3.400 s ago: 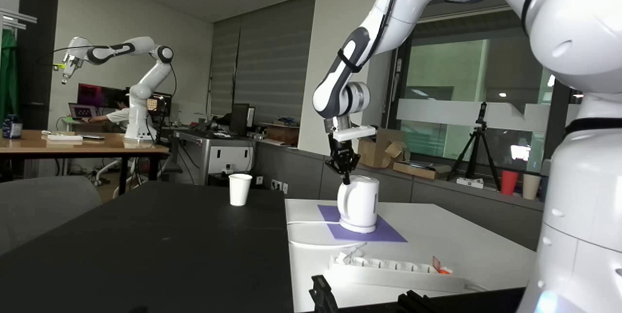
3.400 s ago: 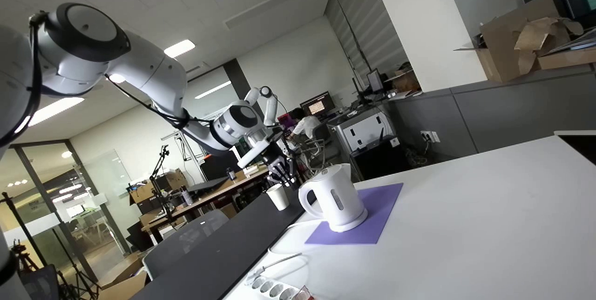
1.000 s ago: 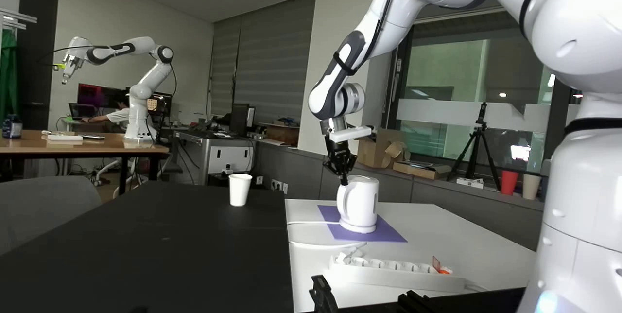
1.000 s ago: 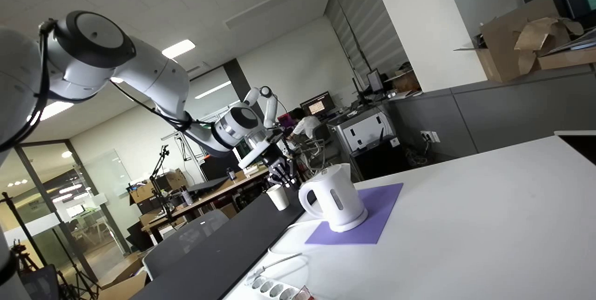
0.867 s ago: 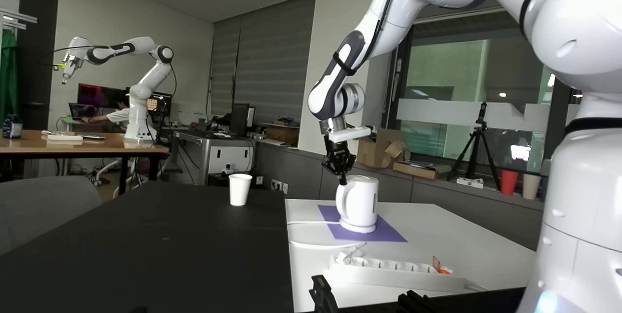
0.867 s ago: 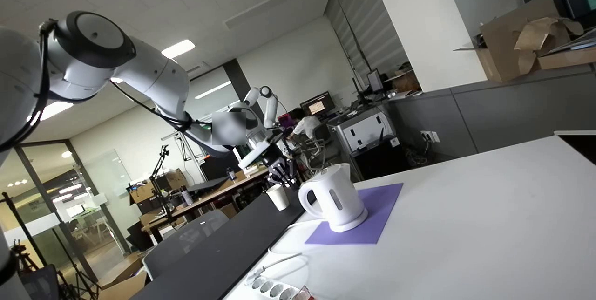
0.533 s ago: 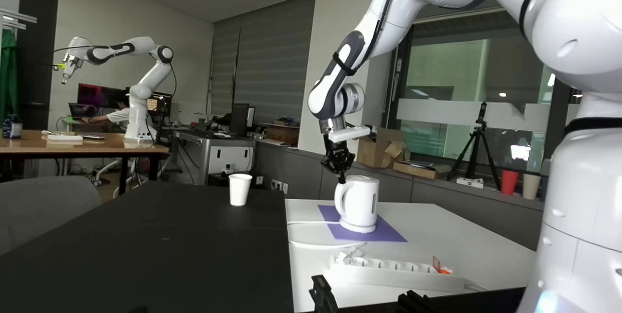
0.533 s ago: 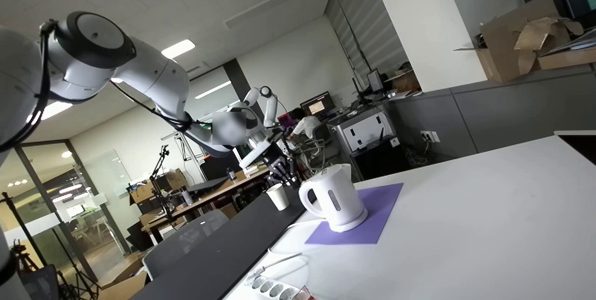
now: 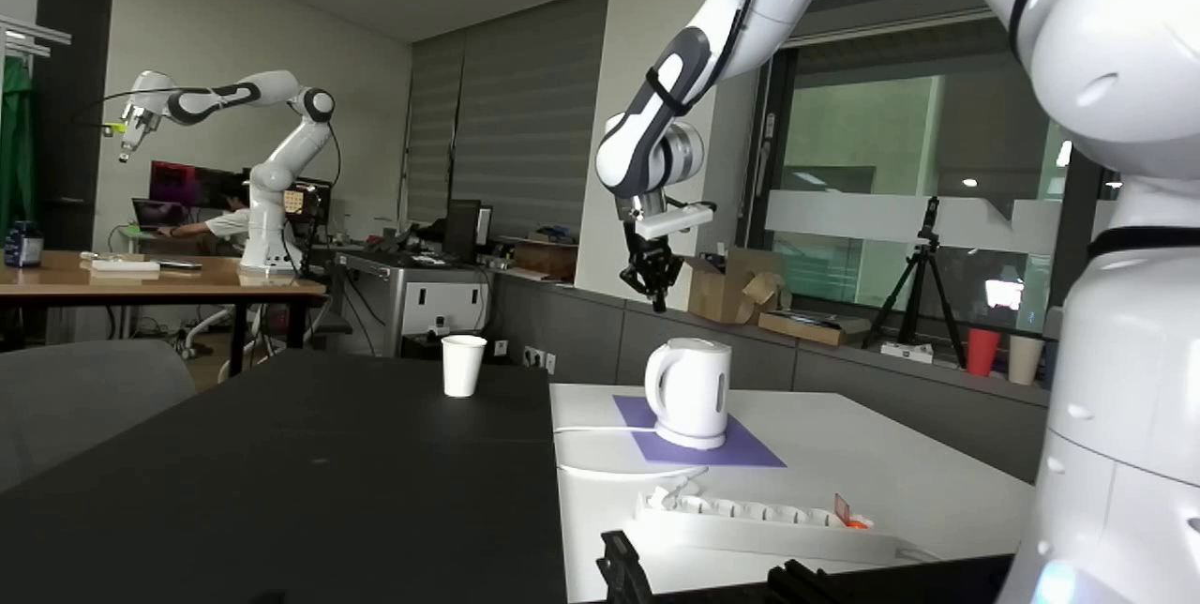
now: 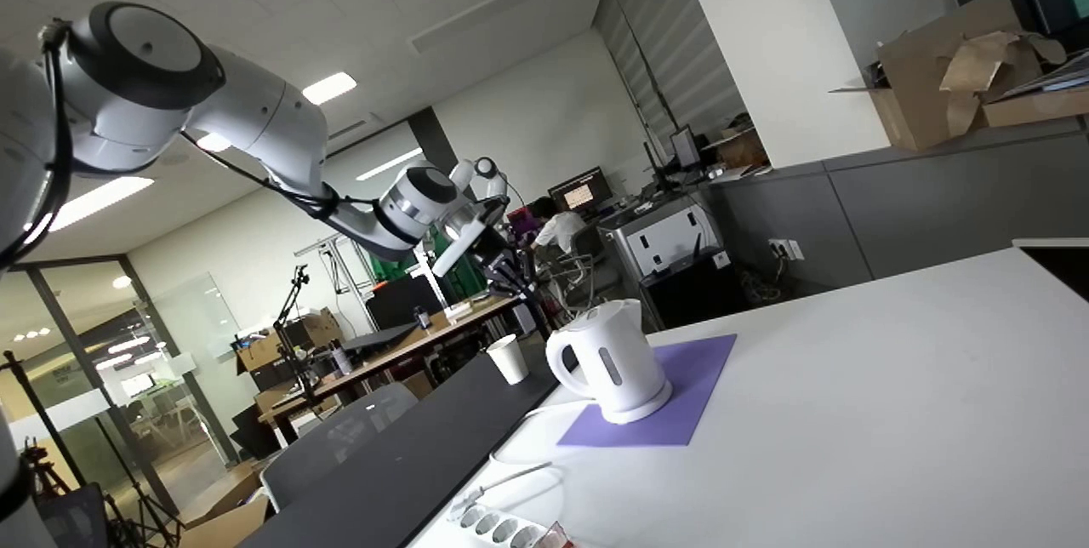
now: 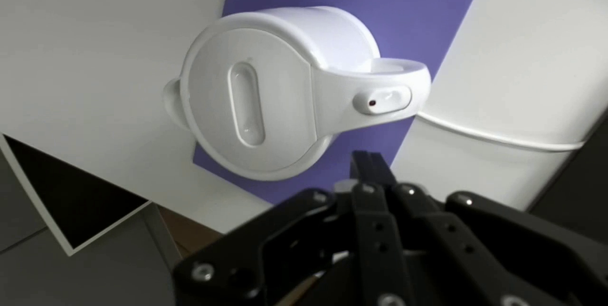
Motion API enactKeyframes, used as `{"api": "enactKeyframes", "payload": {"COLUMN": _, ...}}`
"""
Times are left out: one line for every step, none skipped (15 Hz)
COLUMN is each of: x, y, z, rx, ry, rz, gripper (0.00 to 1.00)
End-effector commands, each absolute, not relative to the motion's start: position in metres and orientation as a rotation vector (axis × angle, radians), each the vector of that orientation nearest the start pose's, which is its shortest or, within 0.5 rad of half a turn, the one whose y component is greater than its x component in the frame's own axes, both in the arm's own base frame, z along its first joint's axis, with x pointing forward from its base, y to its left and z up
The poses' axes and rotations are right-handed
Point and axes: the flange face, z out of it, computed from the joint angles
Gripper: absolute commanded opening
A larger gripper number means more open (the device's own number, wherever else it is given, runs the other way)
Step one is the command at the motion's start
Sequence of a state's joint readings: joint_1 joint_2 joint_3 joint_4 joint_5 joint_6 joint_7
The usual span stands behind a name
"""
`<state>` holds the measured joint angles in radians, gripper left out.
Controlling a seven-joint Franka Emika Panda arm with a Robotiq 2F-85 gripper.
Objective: Press the on/off button on the kettle.
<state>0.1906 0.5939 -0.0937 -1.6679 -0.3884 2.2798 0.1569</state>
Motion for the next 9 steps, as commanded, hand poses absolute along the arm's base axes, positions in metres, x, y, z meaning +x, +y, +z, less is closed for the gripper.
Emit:
{"api": "enactKeyframes", "payload": {"x": 0.6824, "y": 0.0629, "z": 0.2904, "rx": -3.493, "ry": -0.345, "rz": -0.151, "gripper": 0.0}}
{"api": "enactKeyframes", "payload": {"x": 0.6828, "y": 0.0622, "z": 0.2935, "rx": -3.494, "ry": -0.342, "rz": -0.158, "gripper": 0.0}}
{"api": "enactKeyframes", "payload": {"x": 0.683, "y": 0.0614, "z": 0.2953, "rx": -3.493, "ry": -0.338, "rz": -0.164, "gripper": 0.0}}
{"api": "enactKeyframes", "payload": {"x": 0.6832, "y": 0.0609, "z": 0.2964, "rx": -3.493, "ry": -0.336, "rz": -0.167, "gripper": 0.0}}
{"api": "enactKeyframes", "payload": {"x": 0.6833, "y": 0.0601, "z": 0.2967, "rx": -3.493, "ry": -0.326, "rz": -0.167, "gripper": 0.26}}
{"api": "enactKeyframes", "payload": {"x": 0.6834, "y": 0.0595, "z": 0.2968, "rx": -3.494, "ry": -0.324, "rz": -0.162, "gripper": 0.26}}
{"api": "enactKeyframes", "payload": {"x": 0.6834, "y": 0.0588, "z": 0.2968, "rx": -3.494, "ry": -0.327, "rz": -0.162, "gripper": 0.33}}
{"api": "enactKeyframes", "payload": {"x": 0.6835, "y": 0.0582, "z": 0.2969, "rx": -3.495, "ry": -0.325, "rz": -0.162, "gripper": 0.39}}
{"api": "enactKeyframes", "payload": {"x": 0.6835, "y": 0.0575, "z": 0.2967, "rx": -3.495, "ry": -0.323, "rz": -0.162, "gripper": 0.46}}
